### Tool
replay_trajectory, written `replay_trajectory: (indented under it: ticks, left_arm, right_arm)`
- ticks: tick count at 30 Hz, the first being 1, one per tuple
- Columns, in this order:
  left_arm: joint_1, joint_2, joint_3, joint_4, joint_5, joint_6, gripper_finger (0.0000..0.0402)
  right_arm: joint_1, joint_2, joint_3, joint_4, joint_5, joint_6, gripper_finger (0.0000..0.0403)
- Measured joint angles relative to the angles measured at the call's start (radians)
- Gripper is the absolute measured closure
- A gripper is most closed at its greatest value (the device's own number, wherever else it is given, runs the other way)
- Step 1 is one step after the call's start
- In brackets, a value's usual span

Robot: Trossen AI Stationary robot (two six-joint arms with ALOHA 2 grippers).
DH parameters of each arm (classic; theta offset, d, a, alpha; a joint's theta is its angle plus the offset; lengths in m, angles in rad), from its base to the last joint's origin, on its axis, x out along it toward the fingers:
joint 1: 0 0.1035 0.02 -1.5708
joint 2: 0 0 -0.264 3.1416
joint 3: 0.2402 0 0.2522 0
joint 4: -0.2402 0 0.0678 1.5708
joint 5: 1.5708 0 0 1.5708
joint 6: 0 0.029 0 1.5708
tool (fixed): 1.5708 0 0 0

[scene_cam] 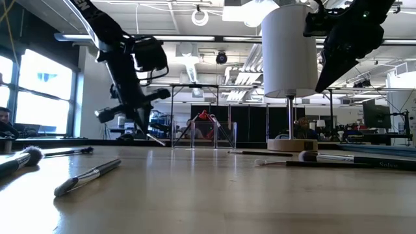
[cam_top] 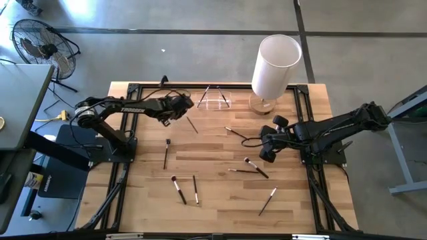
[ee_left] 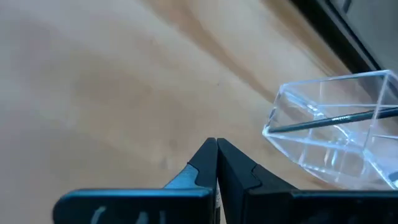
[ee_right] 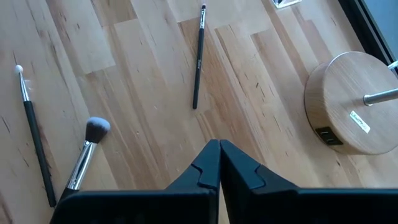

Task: Put items in baskets/containers
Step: Put the black eyeshadow brush into the transparent organizer

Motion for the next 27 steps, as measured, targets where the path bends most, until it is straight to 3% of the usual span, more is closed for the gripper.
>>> replay_trajectory:
  ticks: [12, 20, 27]
  left_arm:
    - [-0.057, -0.006, 0.167, 0.012, -0.006, 0.422, 0.0401]
    - [-0.114, -0.084, 0.307, -0.038, -0.133, 0.666, 0.0401]
    - [-0.111, -0.109, 0.349, 0.103, -0.143, 1.064, 0.0401]
  right_arm:
    - [0.000, 0.000, 0.000, -0.003, -0.001, 0.000, 0.0401]
    - [0.000, 0.000, 0.000, -0.011, -0.008, 0.000, 0.0401]
    - [0.000, 0.001, 0.000, -0.011, 0.009, 0.024, 0.0399]
